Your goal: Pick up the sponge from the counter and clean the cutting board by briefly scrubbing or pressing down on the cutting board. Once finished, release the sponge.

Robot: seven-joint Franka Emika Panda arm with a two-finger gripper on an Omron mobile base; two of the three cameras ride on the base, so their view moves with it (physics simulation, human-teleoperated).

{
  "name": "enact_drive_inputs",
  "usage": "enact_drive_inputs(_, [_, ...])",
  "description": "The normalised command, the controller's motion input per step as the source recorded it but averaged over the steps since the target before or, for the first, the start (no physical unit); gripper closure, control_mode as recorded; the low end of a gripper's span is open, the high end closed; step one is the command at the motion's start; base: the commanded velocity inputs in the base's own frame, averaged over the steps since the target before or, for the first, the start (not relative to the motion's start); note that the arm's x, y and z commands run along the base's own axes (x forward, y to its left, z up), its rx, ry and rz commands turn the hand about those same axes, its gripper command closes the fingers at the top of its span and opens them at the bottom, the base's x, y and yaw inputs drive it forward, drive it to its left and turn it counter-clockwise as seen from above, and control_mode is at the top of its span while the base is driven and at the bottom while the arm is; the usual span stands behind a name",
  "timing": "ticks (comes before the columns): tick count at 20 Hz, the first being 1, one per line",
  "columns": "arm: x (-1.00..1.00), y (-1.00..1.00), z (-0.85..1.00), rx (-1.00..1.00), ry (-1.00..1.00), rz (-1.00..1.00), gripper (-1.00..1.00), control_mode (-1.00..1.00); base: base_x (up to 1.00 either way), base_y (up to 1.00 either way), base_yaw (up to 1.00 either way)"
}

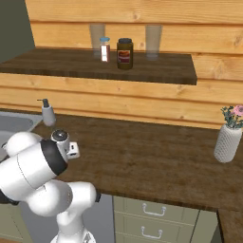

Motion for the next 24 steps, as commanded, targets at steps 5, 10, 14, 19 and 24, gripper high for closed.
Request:
enact_drive_inputs(5, [0.01, -0.8, 0.0, 0.0, 0.0, 0.0, 1.0, -1.0, 0.0, 0.0, 0.0])
enact_drive_inputs(10, [0.06, -0.98, 0.0, 0.0, 0.0, 0.0, 1.0, -1.0, 0.0, 0.0, 0.0])
enact_drive_inputs(14, [0.4, -0.98, -0.01, 0.0, 0.0, 0.0, 1.0, -1.0, 0.0, 0.0, 0.0])
enact_drive_inputs(19, [0.62, -1.0, -0.23, 0.07, 0.05, 0.02, -1.0, -1.0, 0.0, 0.0, 0.0])
enact_drive_inputs(24, [0.2, -0.78, -0.07, -0.02, 0.0, 0.06, -1.0, -1.0, 0.0, 0.0, 0.0])
